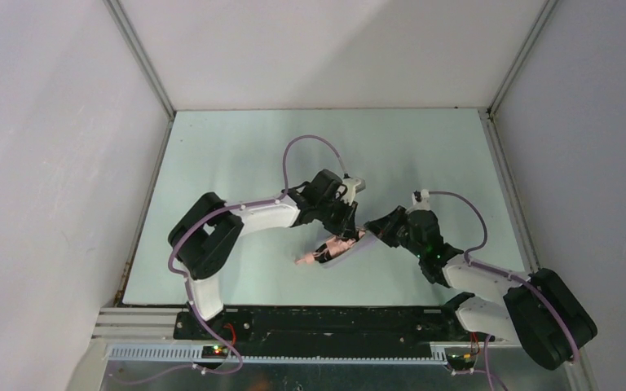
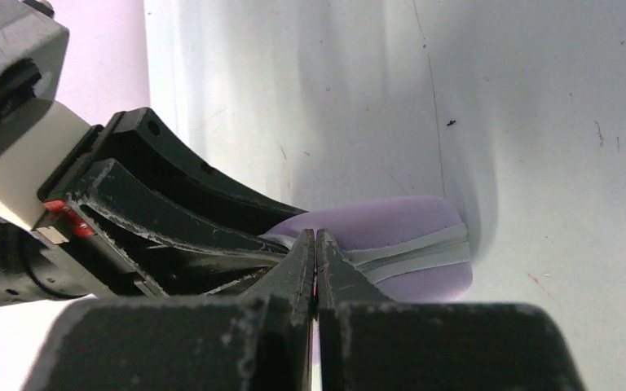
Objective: Put away the umbrella
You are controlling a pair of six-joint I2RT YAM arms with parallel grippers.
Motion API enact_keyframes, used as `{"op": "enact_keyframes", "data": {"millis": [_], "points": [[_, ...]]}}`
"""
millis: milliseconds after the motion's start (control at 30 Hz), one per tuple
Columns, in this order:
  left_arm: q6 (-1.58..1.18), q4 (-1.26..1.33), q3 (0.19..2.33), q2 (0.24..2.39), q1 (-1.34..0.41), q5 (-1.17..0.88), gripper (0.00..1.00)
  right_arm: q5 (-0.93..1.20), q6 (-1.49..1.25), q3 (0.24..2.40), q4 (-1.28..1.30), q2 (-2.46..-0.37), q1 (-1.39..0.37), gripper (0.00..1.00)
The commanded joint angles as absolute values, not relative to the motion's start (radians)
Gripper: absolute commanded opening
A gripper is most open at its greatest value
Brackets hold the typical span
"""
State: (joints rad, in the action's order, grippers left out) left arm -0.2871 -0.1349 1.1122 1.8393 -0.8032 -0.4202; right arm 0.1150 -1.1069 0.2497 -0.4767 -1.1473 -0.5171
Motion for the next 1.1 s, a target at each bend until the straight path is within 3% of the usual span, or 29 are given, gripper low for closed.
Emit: {"op": "enact_keyframes", "data": {"millis": [0,100,267,333,433,533,1067], "points": [[-0.323,-0.089,1.065,1.928,-0.844,-0.217,0.15,0.100,-1.113,0.312,-0.514,-1.114,-0.645,0.00],[-0.341,-0.038,1.049,1.920,-0.850,-0.214,0.11,0.066,-1.108,0.306,-0.540,-1.146,-0.685,0.00],[-0.343,-0.024,1.047,1.885,-0.852,-0.217,0.16,0.092,-1.125,0.276,-0.619,-1.166,-0.684,0.00],[-0.335,-0.041,1.056,1.867,-0.852,-0.227,0.26,0.090,-1.116,0.277,-0.591,-1.147,-0.676,0.00],[-0.335,-0.059,1.048,1.811,-0.852,-0.250,0.55,0.086,-1.089,0.276,-0.528,-1.110,-0.642,0.00],[-0.350,-0.062,1.038,1.728,-0.851,-0.281,0.68,0.098,-1.049,0.275,-0.474,-1.076,-0.615,0.00],[-0.472,0.077,0.922,1.599,-0.842,-0.353,0.74,0.108,-1.017,0.221,-0.470,-1.045,-0.576,0.00]]}}
